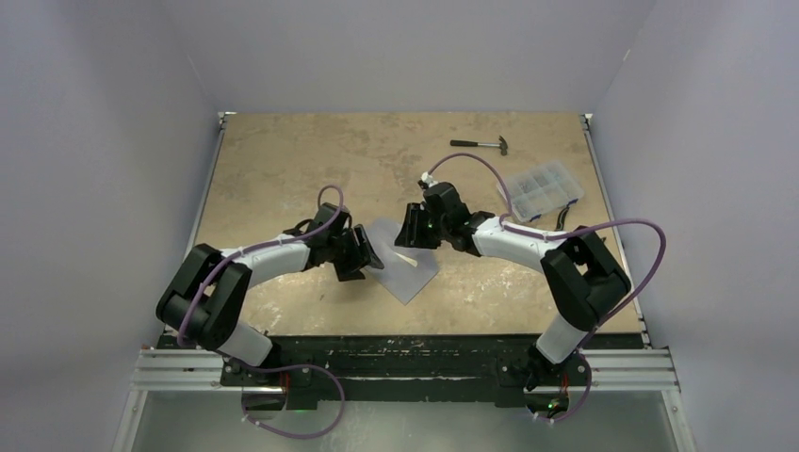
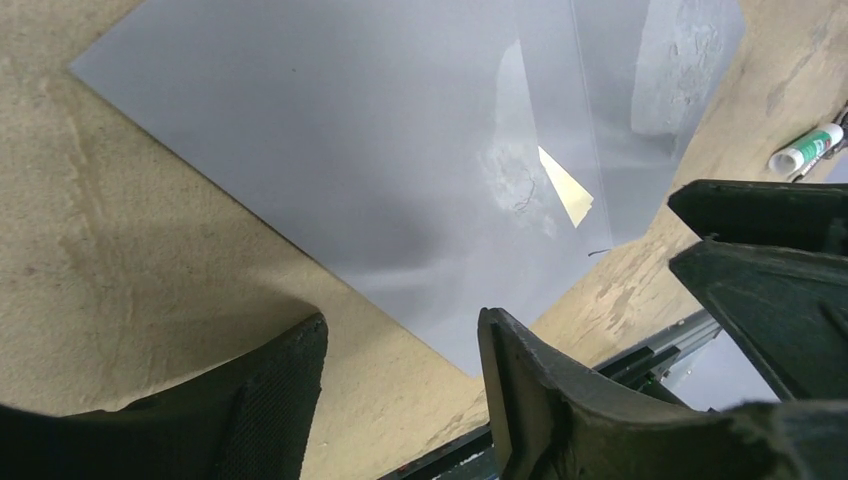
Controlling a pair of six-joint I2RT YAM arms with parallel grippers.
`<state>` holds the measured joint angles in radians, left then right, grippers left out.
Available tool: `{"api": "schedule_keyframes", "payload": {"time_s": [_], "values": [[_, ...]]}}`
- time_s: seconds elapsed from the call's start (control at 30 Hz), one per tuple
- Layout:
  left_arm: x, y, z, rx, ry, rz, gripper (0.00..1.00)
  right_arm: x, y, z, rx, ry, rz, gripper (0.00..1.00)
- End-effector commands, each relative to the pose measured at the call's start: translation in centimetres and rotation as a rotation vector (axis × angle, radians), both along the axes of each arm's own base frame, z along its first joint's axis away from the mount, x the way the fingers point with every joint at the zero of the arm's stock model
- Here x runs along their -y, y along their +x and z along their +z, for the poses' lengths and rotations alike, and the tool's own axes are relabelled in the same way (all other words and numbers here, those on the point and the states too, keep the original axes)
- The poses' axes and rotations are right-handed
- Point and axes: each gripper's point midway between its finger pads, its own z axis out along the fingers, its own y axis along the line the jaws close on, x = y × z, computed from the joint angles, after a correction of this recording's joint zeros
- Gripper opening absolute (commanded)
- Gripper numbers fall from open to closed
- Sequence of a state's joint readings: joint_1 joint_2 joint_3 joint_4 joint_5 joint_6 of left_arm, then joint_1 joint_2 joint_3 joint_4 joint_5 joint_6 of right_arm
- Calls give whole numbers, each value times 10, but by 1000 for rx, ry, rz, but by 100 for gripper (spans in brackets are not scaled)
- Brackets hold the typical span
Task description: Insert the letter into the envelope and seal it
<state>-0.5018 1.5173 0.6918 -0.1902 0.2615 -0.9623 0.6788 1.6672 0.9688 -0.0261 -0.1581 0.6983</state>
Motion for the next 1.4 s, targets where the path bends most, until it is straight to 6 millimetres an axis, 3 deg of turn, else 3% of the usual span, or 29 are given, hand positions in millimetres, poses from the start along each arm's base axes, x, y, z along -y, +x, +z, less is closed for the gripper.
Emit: {"api": "schedule_keyframes", "payload": {"time_s": [0.0, 0.33, 0.5, 0.7, 1.03, 1.37], "values": [[-22, -40, -39, -176, 98, 14, 60, 12, -5, -11, -8, -77, 1, 45], [-24, -58, -51, -249, 52, 139, 60, 16, -16, -43, -56, -101, 28, 44], [-20, -58, -58, -268, 16, 193, 53, 19, -17, -50, -59, -121, 33, 44], [-20, -58, -62, -287, 13, 227, 52, 18, -23, -53, -81, -115, 50, 44], [-12, -51, -68, -293, -15, 224, 46, 5, -52, -39, -156, 14, 132, 44], [-18, -55, -71, -299, 26, 200, 45, -1, -44, -23, -136, 35, 129, 45]]}}
